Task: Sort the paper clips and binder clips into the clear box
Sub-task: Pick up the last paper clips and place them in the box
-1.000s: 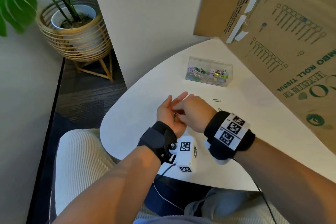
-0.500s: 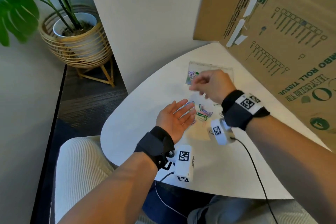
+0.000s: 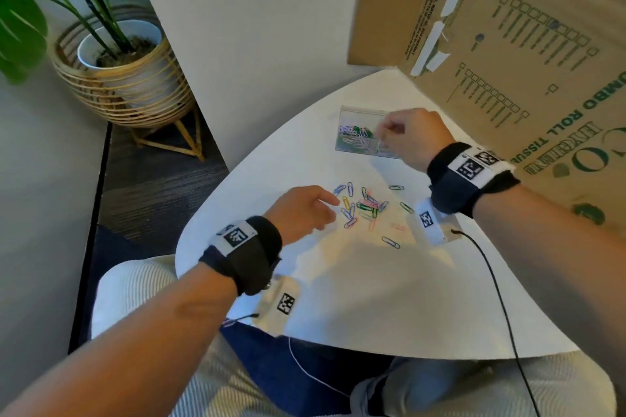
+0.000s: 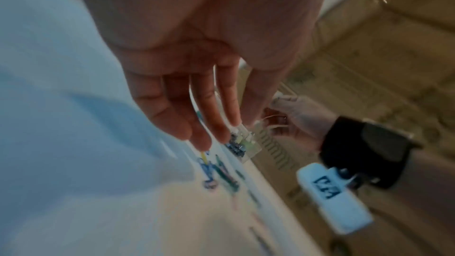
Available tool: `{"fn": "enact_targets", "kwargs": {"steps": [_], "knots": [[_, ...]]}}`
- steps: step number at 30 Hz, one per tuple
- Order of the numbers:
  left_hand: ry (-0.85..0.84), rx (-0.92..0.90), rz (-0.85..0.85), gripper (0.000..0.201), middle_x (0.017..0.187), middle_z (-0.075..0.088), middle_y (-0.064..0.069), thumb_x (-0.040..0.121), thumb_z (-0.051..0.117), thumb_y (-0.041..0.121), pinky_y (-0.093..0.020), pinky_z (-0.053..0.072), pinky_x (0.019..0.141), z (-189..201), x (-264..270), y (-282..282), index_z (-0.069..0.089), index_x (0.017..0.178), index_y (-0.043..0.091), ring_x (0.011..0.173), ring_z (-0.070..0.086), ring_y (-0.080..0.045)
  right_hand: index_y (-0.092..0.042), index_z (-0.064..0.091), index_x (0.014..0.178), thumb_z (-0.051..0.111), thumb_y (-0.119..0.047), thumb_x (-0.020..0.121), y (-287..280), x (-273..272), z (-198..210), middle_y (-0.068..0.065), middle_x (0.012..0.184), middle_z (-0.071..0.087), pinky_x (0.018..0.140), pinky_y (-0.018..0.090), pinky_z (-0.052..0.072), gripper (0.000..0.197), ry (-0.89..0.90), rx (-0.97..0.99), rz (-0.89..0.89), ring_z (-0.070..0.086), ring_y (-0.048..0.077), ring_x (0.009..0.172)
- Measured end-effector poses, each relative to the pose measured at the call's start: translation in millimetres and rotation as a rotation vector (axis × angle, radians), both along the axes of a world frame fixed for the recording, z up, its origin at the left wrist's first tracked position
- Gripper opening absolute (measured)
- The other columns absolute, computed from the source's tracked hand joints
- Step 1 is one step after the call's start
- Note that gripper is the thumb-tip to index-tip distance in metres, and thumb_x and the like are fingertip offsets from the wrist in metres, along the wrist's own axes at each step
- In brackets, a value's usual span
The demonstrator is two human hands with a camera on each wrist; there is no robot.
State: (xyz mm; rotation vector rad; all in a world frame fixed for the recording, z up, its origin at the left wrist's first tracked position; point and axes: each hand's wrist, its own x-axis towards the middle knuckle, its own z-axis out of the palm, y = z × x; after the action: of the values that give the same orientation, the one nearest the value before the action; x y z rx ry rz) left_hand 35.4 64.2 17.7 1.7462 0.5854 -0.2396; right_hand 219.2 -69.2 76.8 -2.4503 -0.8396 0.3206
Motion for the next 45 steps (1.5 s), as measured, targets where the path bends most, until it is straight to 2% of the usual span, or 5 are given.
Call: {"fn": "enact_targets", "kwargs": {"steps": [8,19,26,37,45], "knots": [[0.307,0.764,-0.361,0.079,0.144,0.030,-0.012,0.082,0.065,0.046,-0.046,0.038,0.105,-8,59,-6,0.026,0.146,0.022,0.130,0.037,-0.034,-0.020,0.036,0.148,0.041,0.002,0.094,-59,0,-45,0.005,0.159,0.023,0.116,0.033,0.025,0.058,0.015,-0.509,0.103,0.028,0.025,0.143],[0.211,0.719,-0.566,0.060,0.137,0.037,-0.009,0.086,0.063,0.040,-0.043,0.037,0.104,-14,66,-29,0.041,0.140,0.026,0.127,0.040,-0.031,-0.025,0.062,0.089,0.048,-0.015,0.092,-70,-39,-59,0.003,0.103,0.051,0.087,0.041,0.048,0.017,0.068,-0.493,0.304,0.056,0.029,0.097],[0.286,0.784,-0.626,0.087,0.133,0.032,-0.007,0.070,0.082,0.029,-0.042,0.045,0.097,-11,65,-29,0.033,0.142,0.031,0.121,0.045,-0.032,-0.022,0.025,0.148,0.079,-0.056,0.067,-90,-53,-70,0.006,0.129,0.039,0.090,0.036,0.044,0.103,0.146,-0.539,0.228,0.045,0.028,0.118],[0.246,0.805,-0.559,0.097,0.136,0.032,-0.010,0.071,0.082,0.023,-0.043,0.044,0.100,-10,58,-42,0.024,0.148,0.032,0.122,0.046,-0.033,-0.023,0.012,0.152,0.087,-0.040,0.063,-81,-48,-72,0.008,0.138,0.022,0.101,0.034,0.044,0.118,0.213,-0.442,0.137,0.047,0.029,0.121],[0.174,0.776,-0.505,0.066,0.121,0.047,-0.010,0.074,0.079,0.027,-0.034,0.043,0.094,-11,60,-57,0.048,0.132,0.024,0.111,0.052,-0.029,-0.026,0.044,0.139,0.088,-0.029,0.065,-60,-49,-78,0.008,0.128,0.038,0.096,0.030,0.042,0.086,0.193,-0.385,0.183,0.055,0.029,0.108]]}}
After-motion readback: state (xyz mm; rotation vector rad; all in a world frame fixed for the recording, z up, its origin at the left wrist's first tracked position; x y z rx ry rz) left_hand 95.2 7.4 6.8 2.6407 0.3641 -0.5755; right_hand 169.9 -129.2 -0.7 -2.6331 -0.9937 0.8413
